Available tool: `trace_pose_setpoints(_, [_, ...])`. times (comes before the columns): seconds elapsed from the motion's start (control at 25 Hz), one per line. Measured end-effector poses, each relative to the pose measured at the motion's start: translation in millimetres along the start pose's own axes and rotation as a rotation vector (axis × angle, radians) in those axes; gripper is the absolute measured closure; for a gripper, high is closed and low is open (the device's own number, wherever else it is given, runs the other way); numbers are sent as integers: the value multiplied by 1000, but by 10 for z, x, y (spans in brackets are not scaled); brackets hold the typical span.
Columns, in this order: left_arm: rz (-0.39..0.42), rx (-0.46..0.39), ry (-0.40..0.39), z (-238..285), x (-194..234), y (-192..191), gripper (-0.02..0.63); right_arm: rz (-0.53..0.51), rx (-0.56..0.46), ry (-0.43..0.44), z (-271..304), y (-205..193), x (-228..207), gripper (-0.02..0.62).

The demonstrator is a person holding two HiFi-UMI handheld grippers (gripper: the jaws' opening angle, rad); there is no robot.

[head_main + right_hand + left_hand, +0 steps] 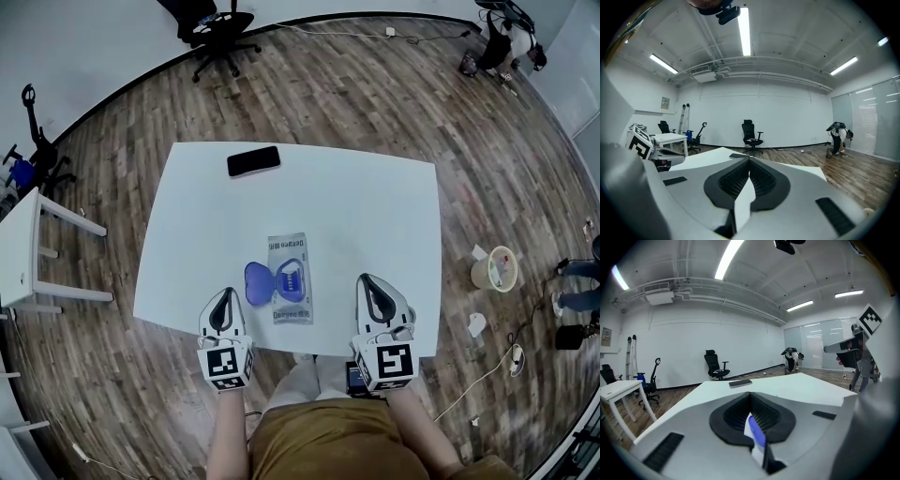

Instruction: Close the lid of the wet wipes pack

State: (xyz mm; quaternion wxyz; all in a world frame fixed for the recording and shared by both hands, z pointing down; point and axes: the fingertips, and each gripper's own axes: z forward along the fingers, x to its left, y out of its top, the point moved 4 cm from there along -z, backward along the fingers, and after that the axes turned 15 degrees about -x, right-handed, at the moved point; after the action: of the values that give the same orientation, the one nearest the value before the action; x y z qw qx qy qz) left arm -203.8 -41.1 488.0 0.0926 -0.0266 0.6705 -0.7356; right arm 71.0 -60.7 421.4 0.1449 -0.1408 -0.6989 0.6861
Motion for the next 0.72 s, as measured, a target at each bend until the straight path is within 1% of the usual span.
trace_pose_setpoints(0.28, [-19,109,32,37,93,-416,600,19,58,55,110,-254,105,586])
trace_pose_setpoints(0.4, [-37,172,35,34,99,-617,598,27,75,71,142,-326,132,586])
trace_pose_setpoints(0.56, [-77,249,59,21,108,-887,600,33,90,83,161,-409,125,585])
trace_pose_setpoints(0.72, [-121,315,79,46,131,-1054,600,35,104,83,162,-456,115,586])
